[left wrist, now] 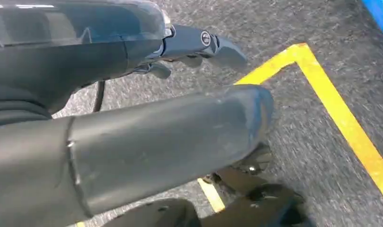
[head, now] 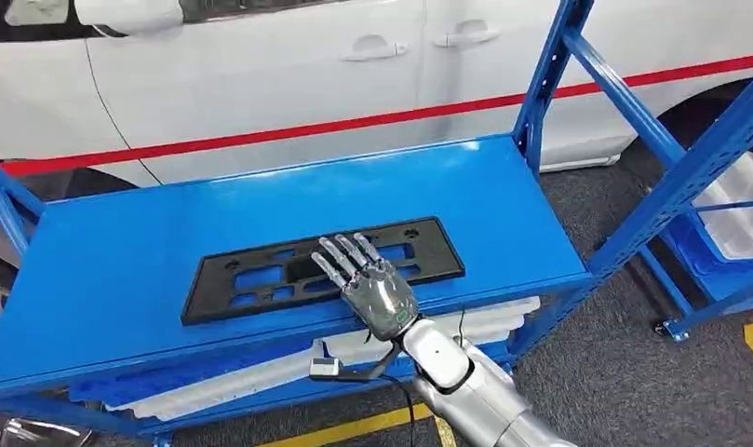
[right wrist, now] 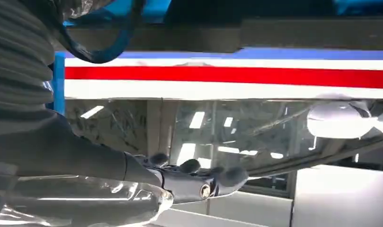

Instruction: Take the parts from the cabinet and place them on the table.

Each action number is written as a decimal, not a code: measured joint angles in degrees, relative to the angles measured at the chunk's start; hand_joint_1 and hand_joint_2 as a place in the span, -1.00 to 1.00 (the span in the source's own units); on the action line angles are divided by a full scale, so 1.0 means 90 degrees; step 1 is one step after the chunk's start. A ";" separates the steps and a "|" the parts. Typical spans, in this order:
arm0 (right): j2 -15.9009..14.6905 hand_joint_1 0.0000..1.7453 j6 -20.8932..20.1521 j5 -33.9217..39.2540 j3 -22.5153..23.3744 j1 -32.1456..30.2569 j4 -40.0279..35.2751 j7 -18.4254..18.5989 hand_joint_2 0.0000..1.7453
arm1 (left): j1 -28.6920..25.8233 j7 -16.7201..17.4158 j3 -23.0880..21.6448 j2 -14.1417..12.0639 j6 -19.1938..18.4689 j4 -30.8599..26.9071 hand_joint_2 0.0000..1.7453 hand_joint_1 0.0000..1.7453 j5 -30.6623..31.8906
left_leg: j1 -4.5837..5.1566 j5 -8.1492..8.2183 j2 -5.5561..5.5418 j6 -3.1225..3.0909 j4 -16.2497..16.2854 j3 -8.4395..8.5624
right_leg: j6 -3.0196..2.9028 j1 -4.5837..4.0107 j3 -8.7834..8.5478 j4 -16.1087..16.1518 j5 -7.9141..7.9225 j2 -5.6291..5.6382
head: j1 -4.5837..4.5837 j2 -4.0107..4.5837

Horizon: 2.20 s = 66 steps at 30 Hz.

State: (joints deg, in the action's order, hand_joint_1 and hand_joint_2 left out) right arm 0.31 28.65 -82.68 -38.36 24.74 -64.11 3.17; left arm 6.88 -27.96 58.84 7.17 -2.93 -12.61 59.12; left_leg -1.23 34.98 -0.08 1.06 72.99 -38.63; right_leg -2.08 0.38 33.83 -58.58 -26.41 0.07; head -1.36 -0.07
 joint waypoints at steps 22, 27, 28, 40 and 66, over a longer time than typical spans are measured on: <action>-0.0002 1.00 -0.0022 -0.0224 -0.0097 -0.0014 0.0381 0.0041 1.00 | 0.0039 -0.0063 -0.0005 0.0022 0.0049 0.0000 -1.00 -1.00 -0.0126 | 0.0052 -0.0913 -0.0028 -0.0242 -0.1627 0.0668 | 0.0294 0.0012 0.0144 -0.0114 0.0097 -0.0007 | 0.0005 0.0000; 0.0000 1.00 -0.0012 -0.0211 -0.0100 -0.0019 0.0389 0.0027 1.00 | 0.0053 -0.0095 -0.0005 0.0017 0.0039 -0.0002 -1.00 -1.00 -0.0143 | 0.0008 -0.0808 -0.0010 -0.0063 -0.1573 0.0666 | 0.0132 0.0047 0.0082 0.0004 0.0090 0.0024 | 0.0002 0.0000; 0.0002 1.00 -0.0010 -0.0207 -0.0100 -0.0014 0.0389 0.0024 1.00 | 0.0063 -0.0109 -0.0005 0.0022 0.0039 -0.0002 -1.00 -1.00 -0.0153 | 0.0009 -0.0626 -0.0010 -0.0053 -0.1300 0.0547 | 0.0075 0.0049 0.0068 0.0015 0.0085 0.0013 | 0.0000 0.0000; -0.0044 1.00 0.0046 -0.0219 -0.0070 -0.0121 0.0338 0.0034 1.00 | 0.0047 -0.0255 -0.0005 0.0029 0.0085 -0.0002 -1.00 -1.00 -0.0248 | 0.0070 -0.0951 -0.0032 -0.0167 -0.1594 0.0578 | 0.0199 -0.0015 0.0052 -0.0036 0.0033 0.0043 | 0.0002 0.0000; -0.0231 1.00 0.0661 0.1202 0.0508 -0.0352 -0.2844 -0.0892 1.00 | -0.0064 -0.0870 -0.0007 0.0068 0.0864 -0.0002 1.00 -1.00 -0.0381 | 0.0008 -0.0819 -0.0006 -0.0021 -0.0823 0.0206 | 0.0064 0.0017 0.0052 -0.0062 0.0007 0.0016 | 0.0000 0.0000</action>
State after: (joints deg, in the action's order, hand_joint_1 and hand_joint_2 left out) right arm -1.77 34.60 -71.86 -33.79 21.58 -89.71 -4.85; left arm 6.30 -35.78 58.77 7.78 4.85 -12.63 55.69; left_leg -1.16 27.61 -0.13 0.87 65.59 -36.78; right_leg -1.50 0.53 34.30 -59.14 -26.35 0.22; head -1.36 -0.07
